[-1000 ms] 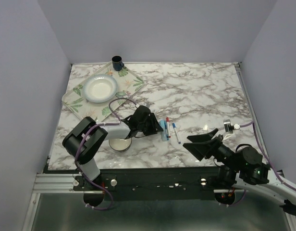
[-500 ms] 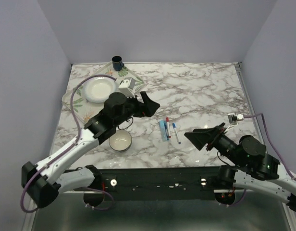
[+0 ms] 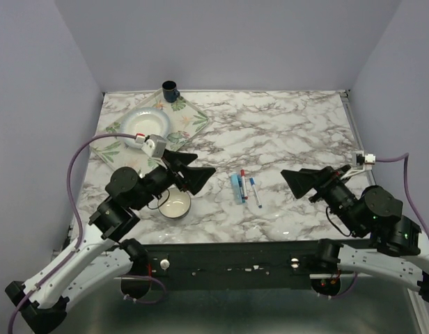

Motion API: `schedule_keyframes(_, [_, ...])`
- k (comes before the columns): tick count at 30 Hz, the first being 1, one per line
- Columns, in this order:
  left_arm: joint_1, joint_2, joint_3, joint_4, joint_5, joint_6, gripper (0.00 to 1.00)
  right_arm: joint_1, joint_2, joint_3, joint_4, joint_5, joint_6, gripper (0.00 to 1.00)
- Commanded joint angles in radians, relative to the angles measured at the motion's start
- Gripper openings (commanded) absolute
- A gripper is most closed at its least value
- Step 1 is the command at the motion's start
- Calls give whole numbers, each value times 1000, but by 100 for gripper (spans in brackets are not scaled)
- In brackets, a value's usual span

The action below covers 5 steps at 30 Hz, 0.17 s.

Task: Insert the pens into the pen caps

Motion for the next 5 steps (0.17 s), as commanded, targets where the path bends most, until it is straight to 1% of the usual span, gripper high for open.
schedule_keyframes(1, [-4, -26, -10, 27, 34, 34, 99, 4, 16, 30, 1, 70, -47, 100])
schedule_keyframes(2, [-4, -27, -9, 18, 13, 34, 99, 2, 19, 30, 6, 66, -47, 100])
schedule_keyframes(5, [-4, -39, -10, 1, 6, 47, 99, 4, 31, 18, 20, 64, -16, 100])
